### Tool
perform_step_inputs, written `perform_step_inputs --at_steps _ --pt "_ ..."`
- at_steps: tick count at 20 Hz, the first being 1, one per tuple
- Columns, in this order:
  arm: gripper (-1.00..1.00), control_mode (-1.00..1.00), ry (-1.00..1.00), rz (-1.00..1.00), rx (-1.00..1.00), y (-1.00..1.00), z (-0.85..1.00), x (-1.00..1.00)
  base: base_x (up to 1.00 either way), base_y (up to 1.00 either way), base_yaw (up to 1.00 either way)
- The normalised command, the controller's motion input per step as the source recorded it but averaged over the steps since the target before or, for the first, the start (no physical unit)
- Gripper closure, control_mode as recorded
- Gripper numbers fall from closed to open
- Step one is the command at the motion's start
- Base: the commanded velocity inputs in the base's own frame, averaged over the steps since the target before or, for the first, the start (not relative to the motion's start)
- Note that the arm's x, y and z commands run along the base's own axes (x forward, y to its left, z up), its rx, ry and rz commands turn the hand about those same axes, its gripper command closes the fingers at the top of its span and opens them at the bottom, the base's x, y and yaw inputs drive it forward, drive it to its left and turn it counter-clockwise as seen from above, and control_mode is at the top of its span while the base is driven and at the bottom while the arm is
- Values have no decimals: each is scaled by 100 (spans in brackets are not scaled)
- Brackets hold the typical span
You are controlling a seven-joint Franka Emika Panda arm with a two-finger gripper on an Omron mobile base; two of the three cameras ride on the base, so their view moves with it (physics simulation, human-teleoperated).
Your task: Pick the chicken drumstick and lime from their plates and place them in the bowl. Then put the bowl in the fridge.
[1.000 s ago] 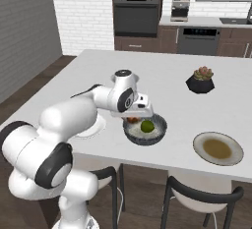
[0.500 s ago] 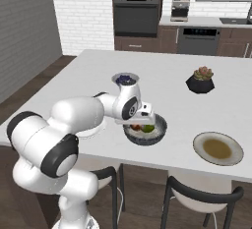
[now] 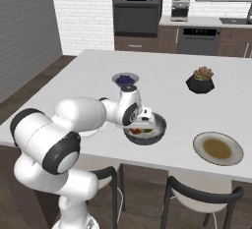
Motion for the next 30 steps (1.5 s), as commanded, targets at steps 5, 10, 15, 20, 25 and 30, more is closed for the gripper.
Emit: perform_step_inputs --at_steps 5,10,15,20,25,30 --pt "-100 -100 -2 0 2 -1 -6 14 0 0 0" --pt "-100 -100 -1 0 0 -2 0 1 0 0 0" --pt "-100 -100 0 0 0 0 0 0 0 0 0" --pt "-100 -100 -3 -6 1 -2 14 -13 0 0 0" --pt "-100 -100 -1 -39 9 -48 58 -56 0 0 0" --pt "-100 -100 3 -48 11 -93 13 -26 0 0 0"
